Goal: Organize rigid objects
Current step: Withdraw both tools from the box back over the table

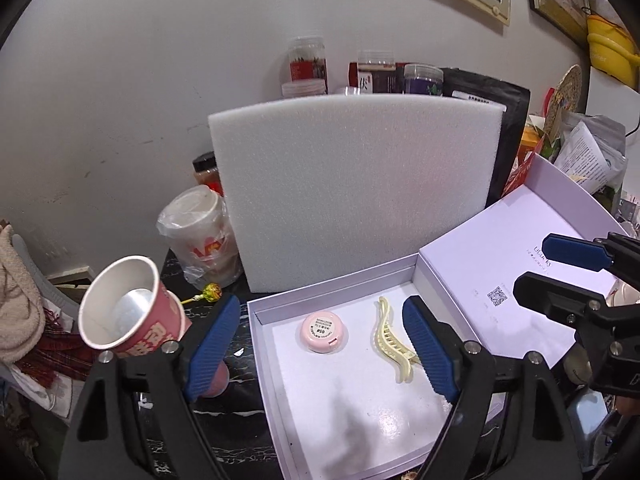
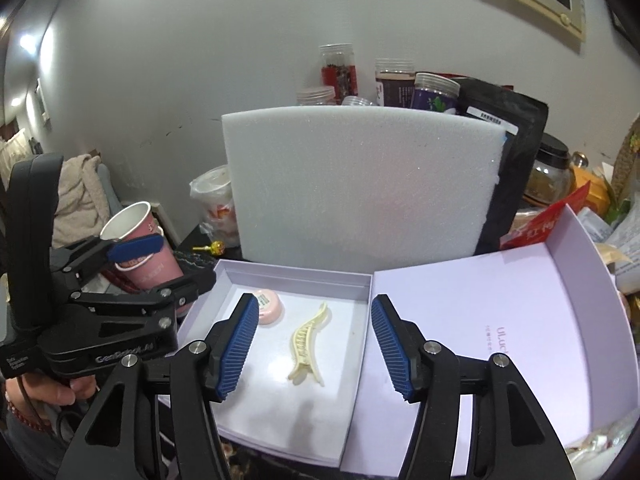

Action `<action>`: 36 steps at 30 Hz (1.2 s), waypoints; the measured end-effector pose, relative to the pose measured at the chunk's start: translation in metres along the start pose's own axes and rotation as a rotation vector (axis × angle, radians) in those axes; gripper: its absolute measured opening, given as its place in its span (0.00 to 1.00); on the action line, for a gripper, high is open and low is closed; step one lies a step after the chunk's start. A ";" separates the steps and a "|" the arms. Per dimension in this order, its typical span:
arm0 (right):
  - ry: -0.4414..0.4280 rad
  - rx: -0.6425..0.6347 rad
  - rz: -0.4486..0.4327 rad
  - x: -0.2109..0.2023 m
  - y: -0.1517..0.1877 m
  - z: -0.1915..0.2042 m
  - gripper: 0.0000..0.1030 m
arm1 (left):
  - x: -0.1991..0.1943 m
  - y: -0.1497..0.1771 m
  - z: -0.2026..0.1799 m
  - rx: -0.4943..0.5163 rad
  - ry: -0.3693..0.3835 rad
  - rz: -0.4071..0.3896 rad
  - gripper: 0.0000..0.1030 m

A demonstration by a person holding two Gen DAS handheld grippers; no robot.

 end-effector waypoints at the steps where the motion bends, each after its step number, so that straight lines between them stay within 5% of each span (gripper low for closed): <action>1: 0.002 0.000 -0.003 -0.001 0.000 0.000 0.60 | -0.004 0.000 -0.001 0.003 -0.006 -0.005 0.82; 20: 0.046 -0.011 -0.119 -0.073 0.012 -0.006 0.82 | -0.074 0.012 -0.028 0.069 -0.025 -0.094 0.86; 36: 0.051 -0.037 -0.157 -0.116 0.046 -0.001 0.86 | -0.112 0.044 -0.046 0.044 -0.009 -0.132 0.86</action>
Point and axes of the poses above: each gripper's, at about its wrist camera, not at the fingertips, and x roughly the way its jaws point, z to its left, y to its underside, the point moved 9 cm from there along x, roughly the way its jaws point, and after that the axes turned 14 degrees about y, right-handed, at the moved point
